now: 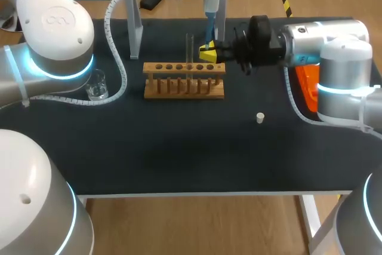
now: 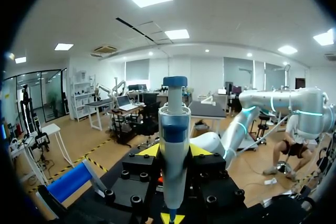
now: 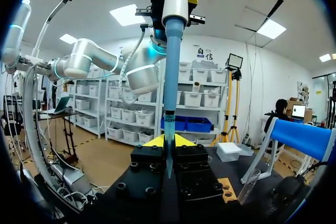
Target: Invert the test tube, pick up the pipette, mount the tip to pipette, aspirate from beaker and dispense into the tube, eject the tip, return the pipette, and cap with the stopper.
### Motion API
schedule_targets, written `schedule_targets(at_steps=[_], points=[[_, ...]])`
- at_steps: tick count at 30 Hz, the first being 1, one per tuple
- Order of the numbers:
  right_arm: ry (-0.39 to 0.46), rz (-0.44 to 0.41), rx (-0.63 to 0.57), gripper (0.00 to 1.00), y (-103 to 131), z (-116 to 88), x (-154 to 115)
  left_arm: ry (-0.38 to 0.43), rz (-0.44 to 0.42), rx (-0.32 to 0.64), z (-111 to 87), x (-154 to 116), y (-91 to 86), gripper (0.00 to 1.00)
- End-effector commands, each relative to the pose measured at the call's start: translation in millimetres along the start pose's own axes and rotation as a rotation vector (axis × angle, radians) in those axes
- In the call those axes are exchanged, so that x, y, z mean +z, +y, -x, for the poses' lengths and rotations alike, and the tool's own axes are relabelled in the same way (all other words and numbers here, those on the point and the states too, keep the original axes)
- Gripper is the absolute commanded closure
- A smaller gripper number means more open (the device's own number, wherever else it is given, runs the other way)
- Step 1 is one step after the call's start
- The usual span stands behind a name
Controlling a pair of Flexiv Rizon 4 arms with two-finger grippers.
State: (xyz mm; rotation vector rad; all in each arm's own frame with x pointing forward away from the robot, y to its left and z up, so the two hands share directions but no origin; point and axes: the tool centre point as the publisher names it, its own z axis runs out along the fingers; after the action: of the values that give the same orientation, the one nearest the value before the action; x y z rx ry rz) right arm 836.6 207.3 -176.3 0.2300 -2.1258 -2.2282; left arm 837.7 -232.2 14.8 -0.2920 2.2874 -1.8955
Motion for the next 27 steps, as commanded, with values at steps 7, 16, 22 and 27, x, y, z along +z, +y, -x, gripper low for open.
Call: schedule_targets(at_steps=[7, 16, 22, 27], points=[[-0.003, -0.006, -0.010, 1.00, 20, 5, -1, 0.004, 0.001, 0.000, 0.5, -1, 6.2, 1.00], [-0.003, 0.000, -0.030, 1.00, 34, 6, -2, 0.004, 0.001, 0.000, 0.5, -1, 6.2, 1.00], [0.008, -0.012, -0.021, 1.00, 26, 4, -1, 0.004, 0.001, 0.000, 0.5, -1, 6.2, 1.00], [0.004, -0.023, -0.010, 0.00, 16, 2, -3, 0.004, 0.001, 0.000, 0.5, -1, 6.2, 1.00]])
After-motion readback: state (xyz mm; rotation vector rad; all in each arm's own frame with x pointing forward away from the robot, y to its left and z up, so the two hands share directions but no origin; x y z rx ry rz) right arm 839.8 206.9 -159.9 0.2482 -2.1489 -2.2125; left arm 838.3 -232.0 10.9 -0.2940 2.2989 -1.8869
